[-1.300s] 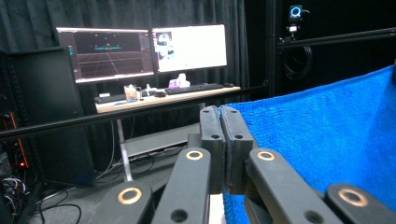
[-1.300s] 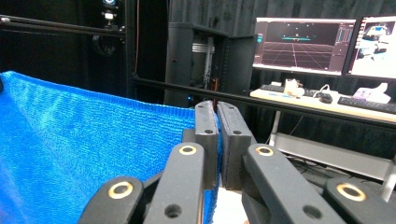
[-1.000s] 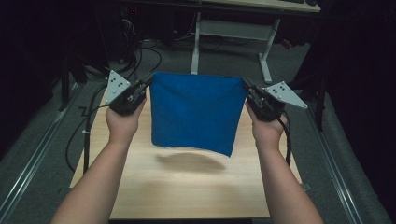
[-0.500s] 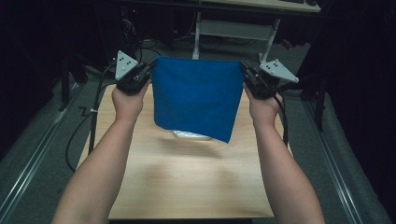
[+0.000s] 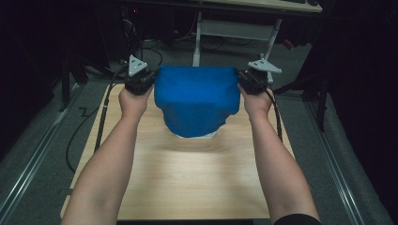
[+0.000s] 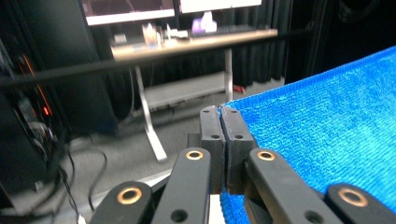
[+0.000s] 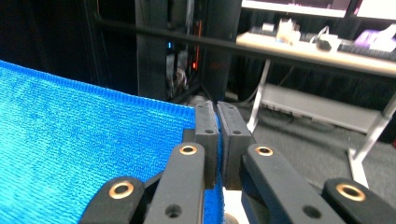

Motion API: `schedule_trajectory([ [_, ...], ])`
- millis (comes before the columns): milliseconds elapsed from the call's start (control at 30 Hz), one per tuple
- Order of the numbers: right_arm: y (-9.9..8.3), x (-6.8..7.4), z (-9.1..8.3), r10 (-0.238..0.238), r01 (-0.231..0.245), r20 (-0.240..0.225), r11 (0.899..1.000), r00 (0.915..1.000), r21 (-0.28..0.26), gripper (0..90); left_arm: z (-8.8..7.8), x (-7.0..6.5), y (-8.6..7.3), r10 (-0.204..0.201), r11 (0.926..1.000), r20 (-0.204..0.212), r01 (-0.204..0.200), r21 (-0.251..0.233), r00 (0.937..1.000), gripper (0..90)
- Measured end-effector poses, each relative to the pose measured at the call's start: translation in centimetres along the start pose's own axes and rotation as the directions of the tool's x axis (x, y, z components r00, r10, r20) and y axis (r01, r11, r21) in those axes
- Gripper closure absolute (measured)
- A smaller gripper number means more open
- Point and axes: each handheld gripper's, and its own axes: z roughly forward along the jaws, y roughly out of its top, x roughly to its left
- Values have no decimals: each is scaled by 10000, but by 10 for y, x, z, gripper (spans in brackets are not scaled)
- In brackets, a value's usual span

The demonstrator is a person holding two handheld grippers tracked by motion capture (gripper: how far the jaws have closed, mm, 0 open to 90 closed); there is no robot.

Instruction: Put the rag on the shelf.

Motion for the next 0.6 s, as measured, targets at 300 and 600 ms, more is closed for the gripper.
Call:
schedule_trajectory([
  [300,-36,2,14,-43,66,-290,9969,9996,790,884,7,-1,-49,-392,9950,568,337,941,9976,892],
  [600,-65,5,8,223,-168,-431,9921,9988,1240,884,1,-7,-80,-1166,9867,923,1047,1246,9889,891],
])
